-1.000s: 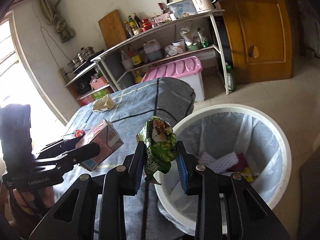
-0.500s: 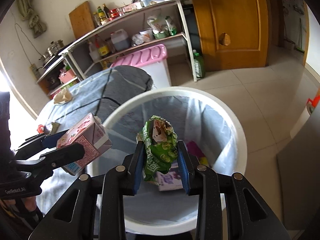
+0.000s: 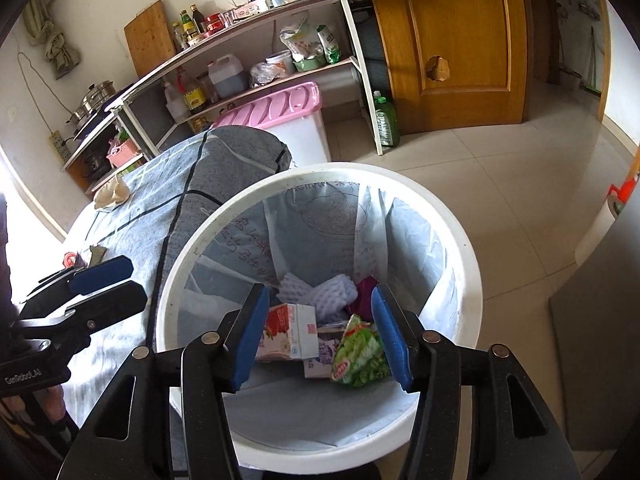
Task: Collect trash
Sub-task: 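Carry the carton and green bag over the bin and open both tools, then move both open tools back over the table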
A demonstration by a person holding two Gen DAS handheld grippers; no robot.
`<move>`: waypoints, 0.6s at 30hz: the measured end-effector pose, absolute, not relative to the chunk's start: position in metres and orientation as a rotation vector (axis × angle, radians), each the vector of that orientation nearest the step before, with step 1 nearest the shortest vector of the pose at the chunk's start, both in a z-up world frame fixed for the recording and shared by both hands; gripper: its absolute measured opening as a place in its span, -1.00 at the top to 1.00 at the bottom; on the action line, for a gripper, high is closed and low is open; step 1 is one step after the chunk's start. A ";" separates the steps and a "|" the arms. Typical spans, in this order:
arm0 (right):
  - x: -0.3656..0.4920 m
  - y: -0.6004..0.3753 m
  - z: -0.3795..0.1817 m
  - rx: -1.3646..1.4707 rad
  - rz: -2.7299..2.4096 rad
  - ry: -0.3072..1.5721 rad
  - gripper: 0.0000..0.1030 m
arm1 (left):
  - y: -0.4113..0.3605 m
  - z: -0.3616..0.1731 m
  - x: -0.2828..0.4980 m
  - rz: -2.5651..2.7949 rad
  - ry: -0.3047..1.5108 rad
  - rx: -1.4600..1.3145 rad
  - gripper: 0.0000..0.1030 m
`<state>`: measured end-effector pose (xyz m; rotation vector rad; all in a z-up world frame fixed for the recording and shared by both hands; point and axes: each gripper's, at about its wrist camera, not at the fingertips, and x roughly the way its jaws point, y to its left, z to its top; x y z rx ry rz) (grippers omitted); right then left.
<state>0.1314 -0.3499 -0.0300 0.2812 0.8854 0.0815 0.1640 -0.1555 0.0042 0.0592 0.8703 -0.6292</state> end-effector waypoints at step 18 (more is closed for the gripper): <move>0.135 -0.234 -0.003 0.198 0.356 0.822 -0.06 | -0.007 0.018 0.132 -0.373 0.806 -0.024 -0.15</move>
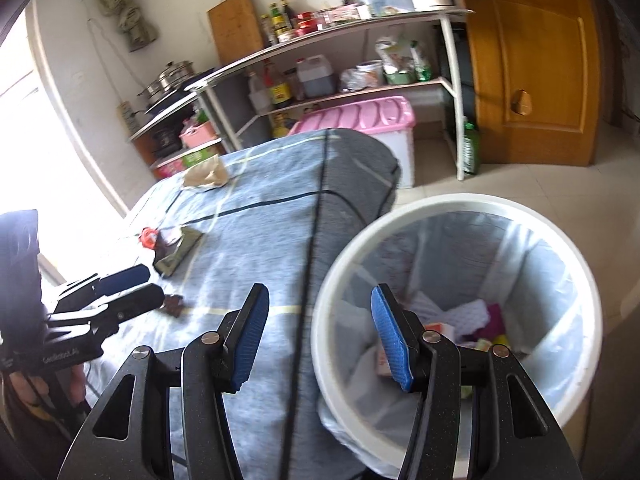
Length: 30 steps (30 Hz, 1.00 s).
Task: Collect trash
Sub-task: 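Move both open tools back over the table, then grasp the clear plastic bag with the left tool while the right tool grasps the brown chocolate wrapper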
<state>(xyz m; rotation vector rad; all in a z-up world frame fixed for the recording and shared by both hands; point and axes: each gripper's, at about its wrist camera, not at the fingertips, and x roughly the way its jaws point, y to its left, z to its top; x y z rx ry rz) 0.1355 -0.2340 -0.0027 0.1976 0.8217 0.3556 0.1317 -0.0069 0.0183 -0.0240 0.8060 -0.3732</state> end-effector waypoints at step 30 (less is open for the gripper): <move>0.160 -0.039 -0.037 -0.120 0.785 0.923 -0.06 | 0.151 0.004 0.131 -0.114 0.792 -0.147 -0.20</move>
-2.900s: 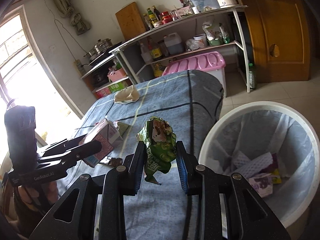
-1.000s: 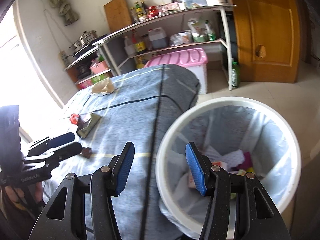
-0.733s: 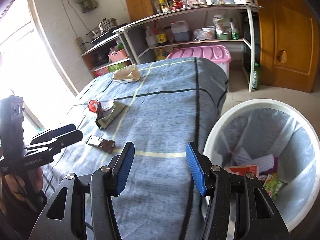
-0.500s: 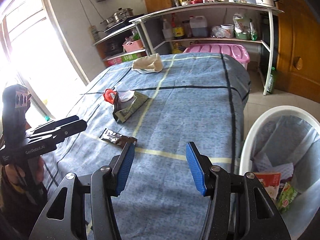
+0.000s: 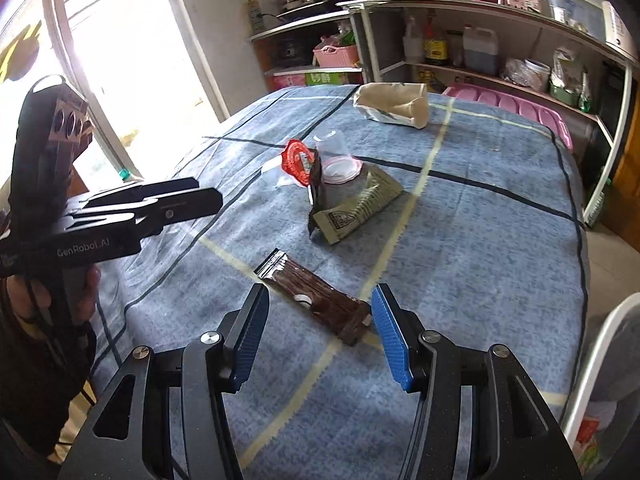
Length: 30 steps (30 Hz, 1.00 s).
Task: Collect trash
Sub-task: 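Grasp the clear plastic bag with the left tool while the right tool grasps the brown chocolate wrapper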
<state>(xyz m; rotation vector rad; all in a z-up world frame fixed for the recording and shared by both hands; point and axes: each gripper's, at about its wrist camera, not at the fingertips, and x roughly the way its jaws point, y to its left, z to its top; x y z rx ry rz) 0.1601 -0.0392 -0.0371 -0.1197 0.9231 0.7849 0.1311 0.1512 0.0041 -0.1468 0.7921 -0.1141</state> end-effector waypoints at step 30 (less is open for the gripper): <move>0.174 -0.049 -0.054 -0.088 0.677 0.953 0.59 | 0.151 -0.029 0.216 -0.181 0.898 0.040 -0.30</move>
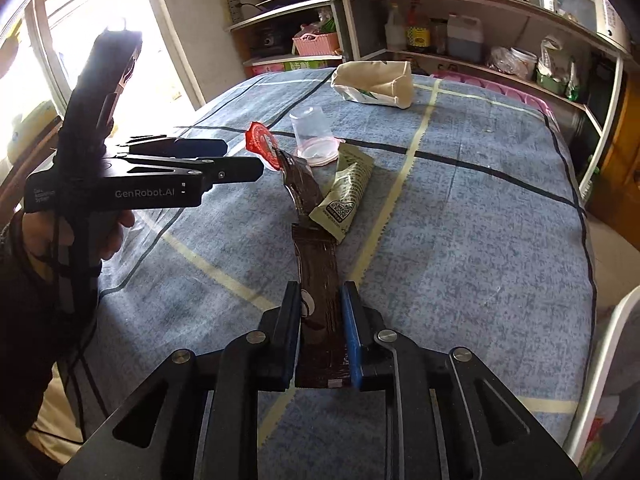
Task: Collect trash
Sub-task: 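Grasp the clear plastic bag with the left tool while the right tool grasps the brown chocolate wrapper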
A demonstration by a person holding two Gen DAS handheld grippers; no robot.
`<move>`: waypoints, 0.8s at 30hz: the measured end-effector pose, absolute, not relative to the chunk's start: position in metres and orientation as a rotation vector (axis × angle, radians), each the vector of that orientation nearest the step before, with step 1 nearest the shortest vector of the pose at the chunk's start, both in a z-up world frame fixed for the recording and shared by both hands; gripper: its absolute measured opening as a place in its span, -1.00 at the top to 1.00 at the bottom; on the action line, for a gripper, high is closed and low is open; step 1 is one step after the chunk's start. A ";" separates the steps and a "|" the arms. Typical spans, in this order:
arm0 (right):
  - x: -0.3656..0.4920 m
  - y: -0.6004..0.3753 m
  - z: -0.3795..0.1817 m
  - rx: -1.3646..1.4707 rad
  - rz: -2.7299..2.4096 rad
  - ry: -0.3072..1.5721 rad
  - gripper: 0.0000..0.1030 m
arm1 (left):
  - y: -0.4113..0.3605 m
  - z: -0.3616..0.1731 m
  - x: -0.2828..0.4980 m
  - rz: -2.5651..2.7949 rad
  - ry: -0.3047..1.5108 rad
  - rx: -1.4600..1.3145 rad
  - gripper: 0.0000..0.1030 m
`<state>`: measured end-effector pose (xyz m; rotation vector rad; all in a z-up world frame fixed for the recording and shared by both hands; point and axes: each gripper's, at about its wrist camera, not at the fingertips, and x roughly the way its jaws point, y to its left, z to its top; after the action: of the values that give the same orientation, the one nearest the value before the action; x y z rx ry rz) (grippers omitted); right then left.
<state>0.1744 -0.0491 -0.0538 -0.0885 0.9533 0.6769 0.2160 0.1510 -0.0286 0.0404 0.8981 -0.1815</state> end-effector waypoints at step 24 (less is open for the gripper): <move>0.162 -0.087 -0.053 0.025 0.625 0.965 0.60 | 0.147 -0.037 0.228 -0.248 0.946 -0.023 0.43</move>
<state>0.1623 -0.0865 -0.0532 0.0246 0.9650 0.6248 0.2280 0.1468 -0.0367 -0.0229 0.9462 -0.2477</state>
